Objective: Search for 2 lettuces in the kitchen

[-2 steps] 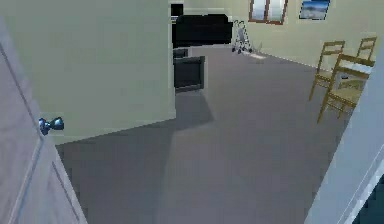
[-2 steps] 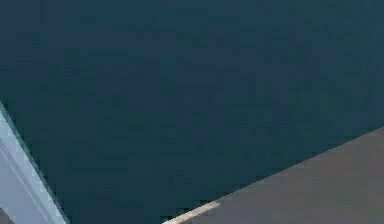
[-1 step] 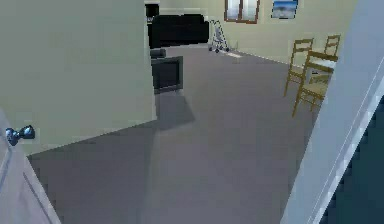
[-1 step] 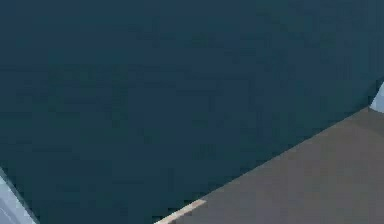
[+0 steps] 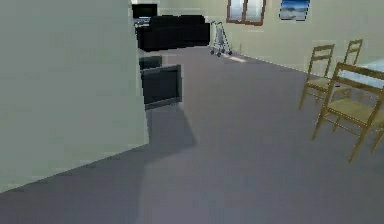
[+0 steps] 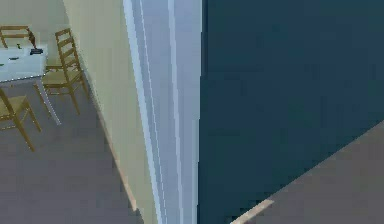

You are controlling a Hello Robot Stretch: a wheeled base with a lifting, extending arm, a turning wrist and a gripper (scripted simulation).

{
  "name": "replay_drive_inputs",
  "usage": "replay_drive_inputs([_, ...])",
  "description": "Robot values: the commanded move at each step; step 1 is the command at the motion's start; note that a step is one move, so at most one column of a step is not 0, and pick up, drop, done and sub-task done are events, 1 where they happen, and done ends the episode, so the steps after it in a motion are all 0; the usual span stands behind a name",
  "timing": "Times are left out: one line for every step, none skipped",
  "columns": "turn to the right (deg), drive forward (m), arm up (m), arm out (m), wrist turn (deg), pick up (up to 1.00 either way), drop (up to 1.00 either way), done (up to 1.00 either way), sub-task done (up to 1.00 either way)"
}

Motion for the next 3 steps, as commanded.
replay_drive_inputs([3.0,0.00,0.00,0.00,0.0,0.00,0.00,0.00,0.00])
replay_drive_inputs([-30.0,0.00,0.00,0.00,0.0,0.00,0.00,0.00,0.00])
replay_drive_inputs([0.0,0.40,0.00,0.00,0.0,0.00,0.00,0.00,0.00])
